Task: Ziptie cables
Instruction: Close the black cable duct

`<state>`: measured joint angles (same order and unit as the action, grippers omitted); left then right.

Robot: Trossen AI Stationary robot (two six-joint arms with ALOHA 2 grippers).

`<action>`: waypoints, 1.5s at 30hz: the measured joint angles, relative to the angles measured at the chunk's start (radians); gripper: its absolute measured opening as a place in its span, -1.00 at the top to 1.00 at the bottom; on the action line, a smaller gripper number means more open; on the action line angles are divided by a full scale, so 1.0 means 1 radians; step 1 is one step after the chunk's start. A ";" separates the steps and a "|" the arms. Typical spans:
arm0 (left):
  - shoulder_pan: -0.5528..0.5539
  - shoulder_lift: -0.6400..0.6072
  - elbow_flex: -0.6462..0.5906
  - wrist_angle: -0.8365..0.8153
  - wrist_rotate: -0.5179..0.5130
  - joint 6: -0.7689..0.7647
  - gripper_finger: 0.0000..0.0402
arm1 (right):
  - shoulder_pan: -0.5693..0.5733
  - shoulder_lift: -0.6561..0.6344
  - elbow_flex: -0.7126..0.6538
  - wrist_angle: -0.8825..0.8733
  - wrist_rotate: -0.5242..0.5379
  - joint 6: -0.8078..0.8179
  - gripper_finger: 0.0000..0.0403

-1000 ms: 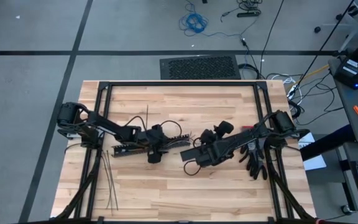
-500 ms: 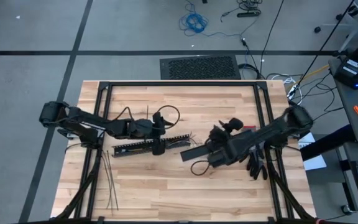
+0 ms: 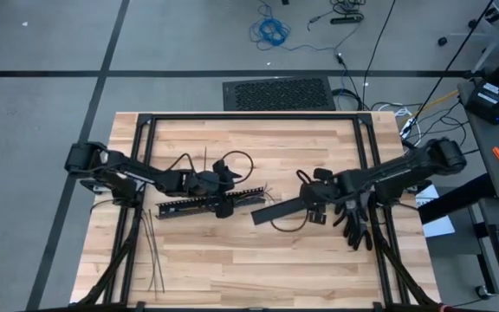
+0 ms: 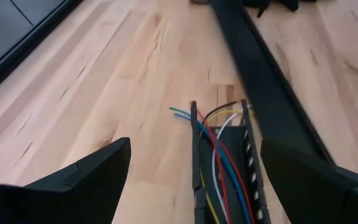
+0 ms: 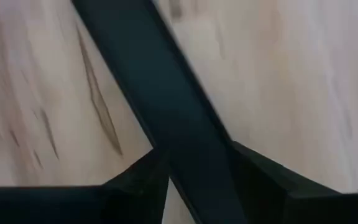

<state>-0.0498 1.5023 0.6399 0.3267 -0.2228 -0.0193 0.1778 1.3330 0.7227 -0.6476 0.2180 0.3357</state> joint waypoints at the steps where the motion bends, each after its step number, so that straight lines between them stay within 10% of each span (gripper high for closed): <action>1: 0.000 0.005 0.000 0.001 -0.003 0.000 -0.77 | -0.015 0.013 0.000 -0.003 -0.026 -0.028 0.20; 16: 0.000 0.017 0.000 0.011 -0.018 0.000 -0.77 | -0.080 0.226 0.005 0.063 -0.170 -0.170 0.17; 31: 0.000 0.017 0.000 0.024 -0.018 0.000 -0.77 | -0.046 0.225 0.006 0.092 -0.180 -0.233 0.98; 45: -0.003 0.016 -0.001 0.025 -0.017 -0.052 -0.77 | 0.008 0.166 0.390 -0.369 -0.292 -0.290 1.00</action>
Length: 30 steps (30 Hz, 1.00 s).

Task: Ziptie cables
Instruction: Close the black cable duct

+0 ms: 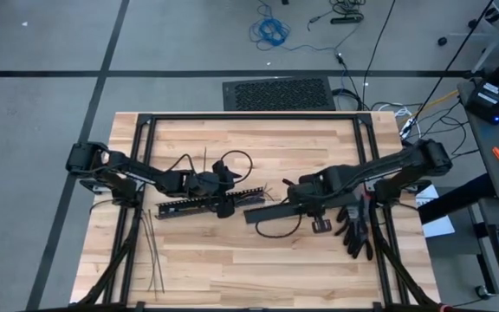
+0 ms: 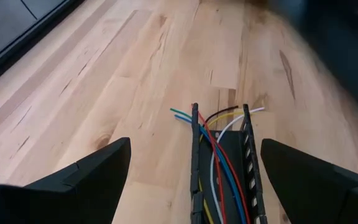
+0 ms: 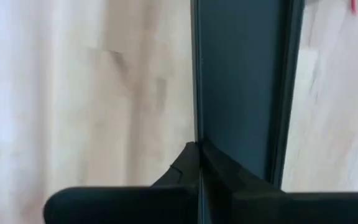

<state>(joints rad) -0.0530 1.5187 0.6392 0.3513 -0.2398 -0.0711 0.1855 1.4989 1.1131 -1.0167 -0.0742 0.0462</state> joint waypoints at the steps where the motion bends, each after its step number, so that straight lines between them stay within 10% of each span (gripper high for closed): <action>1: -0.001 0.000 0.000 -0.001 0.000 0.001 -0.77 | 0.005 -0.002 0.034 -0.026 -0.012 -0.010 1.00; 10: -0.044 0.000 0.000 -0.004 0.002 0.184 -0.77 | -0.002 -0.007 0.262 -0.128 -0.171 -0.121 1.00; 19: -0.218 0.000 0.000 0.116 -0.260 0.410 -0.77 | -0.065 -0.004 0.269 -0.210 -0.167 -0.116 1.00; 30: -0.325 0.000 0.000 0.340 -0.286 0.531 -0.77 | -0.082 -0.003 0.269 -0.205 -0.167 -0.137 1.00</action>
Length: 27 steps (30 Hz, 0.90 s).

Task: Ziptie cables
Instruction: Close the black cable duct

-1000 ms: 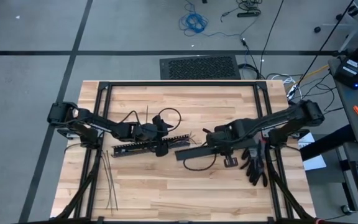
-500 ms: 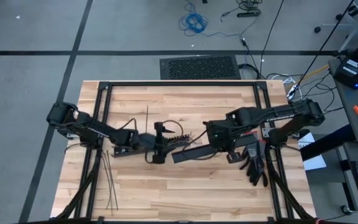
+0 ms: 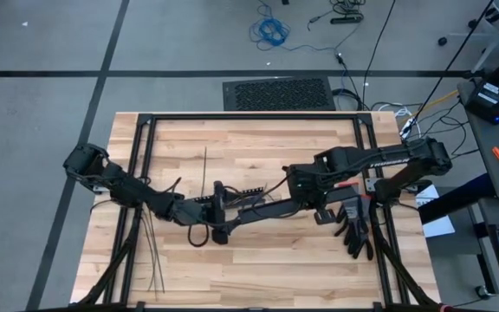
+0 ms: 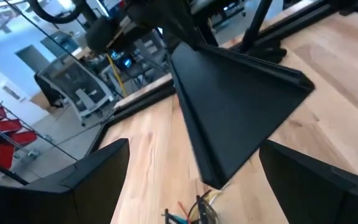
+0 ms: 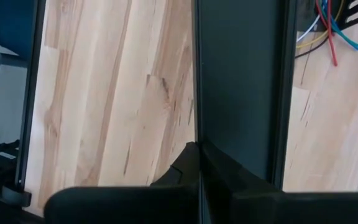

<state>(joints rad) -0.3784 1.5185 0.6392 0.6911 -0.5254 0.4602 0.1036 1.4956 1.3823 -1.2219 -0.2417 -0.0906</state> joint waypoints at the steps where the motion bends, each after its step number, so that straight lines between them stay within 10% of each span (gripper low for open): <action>1: -0.002 0.000 0.000 0.005 0.000 0.000 -0.77 | 0.000 0.000 0.000 0.000 0.000 0.000 1.00; 9: -0.006 0.000 0.000 0.065 0.022 -0.026 -0.70 | 0.000 0.000 0.000 0.016 0.000 -0.004 1.00; 27: -0.003 0.000 0.000 0.083 0.140 -0.008 0.27 | 0.000 0.000 0.000 0.036 0.004 -0.008 1.00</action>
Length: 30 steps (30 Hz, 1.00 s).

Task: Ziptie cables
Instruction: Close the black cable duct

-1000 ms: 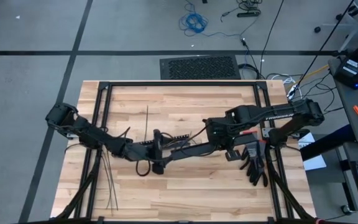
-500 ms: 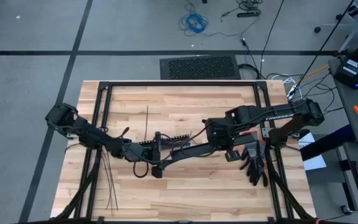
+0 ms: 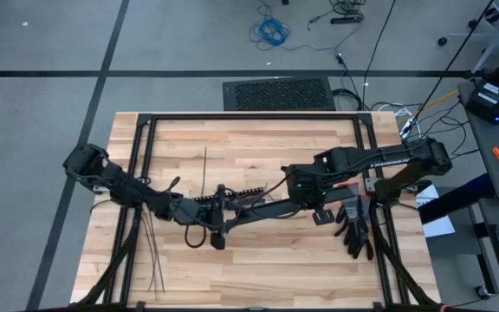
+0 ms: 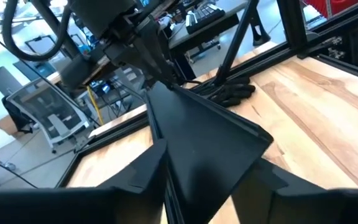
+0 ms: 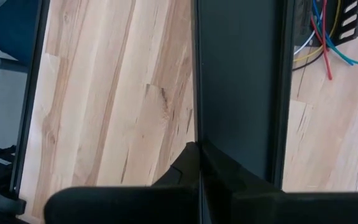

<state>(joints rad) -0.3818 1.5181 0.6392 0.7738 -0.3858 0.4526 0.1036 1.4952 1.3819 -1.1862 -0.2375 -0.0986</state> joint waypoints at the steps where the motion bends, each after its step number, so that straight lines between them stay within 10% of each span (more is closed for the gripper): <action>1: 0.000 0.000 0.000 0.003 0.000 0.000 0.33 | 0.000 0.000 0.000 0.000 0.000 0.000 1.00; 17: 0.013 0.000 0.000 0.014 0.018 -0.068 0.95 | 0.000 -0.001 -0.002 0.024 0.047 0.000 1.00; 30: 0.199 0.107 -0.008 0.049 -0.097 -0.512 0.98 | 0.107 -0.002 -0.002 0.046 1.146 0.094 0.89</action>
<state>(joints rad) -0.1833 1.6253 0.6315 0.8231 -0.4827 -0.0596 0.2105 1.4937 1.3804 -1.1398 0.9086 -0.0049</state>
